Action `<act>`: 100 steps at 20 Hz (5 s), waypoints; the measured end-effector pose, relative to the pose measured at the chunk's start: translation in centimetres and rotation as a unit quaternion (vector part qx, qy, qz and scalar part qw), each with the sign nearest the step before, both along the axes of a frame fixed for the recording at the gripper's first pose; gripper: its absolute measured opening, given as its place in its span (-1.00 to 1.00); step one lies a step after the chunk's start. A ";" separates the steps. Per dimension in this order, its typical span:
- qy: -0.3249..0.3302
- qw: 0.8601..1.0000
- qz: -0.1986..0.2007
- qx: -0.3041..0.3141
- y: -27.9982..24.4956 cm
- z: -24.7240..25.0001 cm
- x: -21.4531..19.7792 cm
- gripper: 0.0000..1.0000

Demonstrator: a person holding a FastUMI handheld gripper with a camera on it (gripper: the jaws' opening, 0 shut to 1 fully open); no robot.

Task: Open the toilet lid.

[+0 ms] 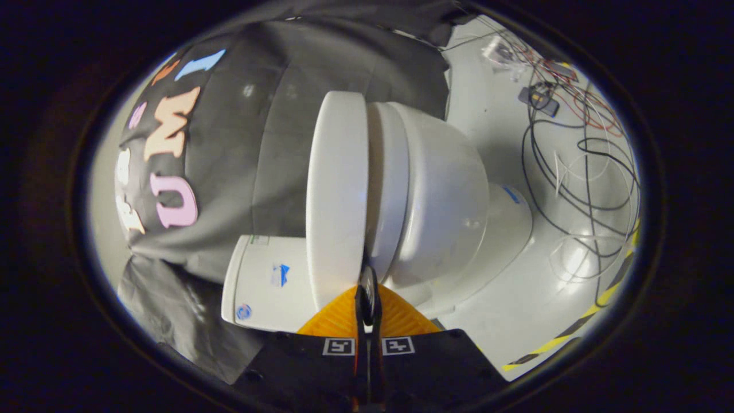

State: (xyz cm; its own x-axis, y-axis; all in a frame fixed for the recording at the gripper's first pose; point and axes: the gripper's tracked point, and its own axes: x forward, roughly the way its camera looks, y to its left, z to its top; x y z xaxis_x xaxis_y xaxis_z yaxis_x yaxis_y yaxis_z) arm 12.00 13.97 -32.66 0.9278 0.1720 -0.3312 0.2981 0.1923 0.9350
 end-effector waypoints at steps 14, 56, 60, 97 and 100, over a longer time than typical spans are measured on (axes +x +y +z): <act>0.024 0.994 -0.061 -0.089 -1.0 4.4 0.3 -0.97; 0.072 0.910 -0.047 -0.406 5.1 19.8 3.4 -0.97; 0.052 0.897 -0.036 -0.437 6.7 21.6 4.2 -0.95; -0.013 0.825 0.064 -0.562 24.0 26.7 13.4 -0.86; 0.008 0.814 0.051 -0.579 24.5 26.6 13.4 -0.86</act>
State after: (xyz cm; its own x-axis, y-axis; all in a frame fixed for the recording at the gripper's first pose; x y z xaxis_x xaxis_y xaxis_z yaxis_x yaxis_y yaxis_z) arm 25.40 38.52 -6.06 0.9224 -0.1880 -0.3374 0.2357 0.9660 0.1063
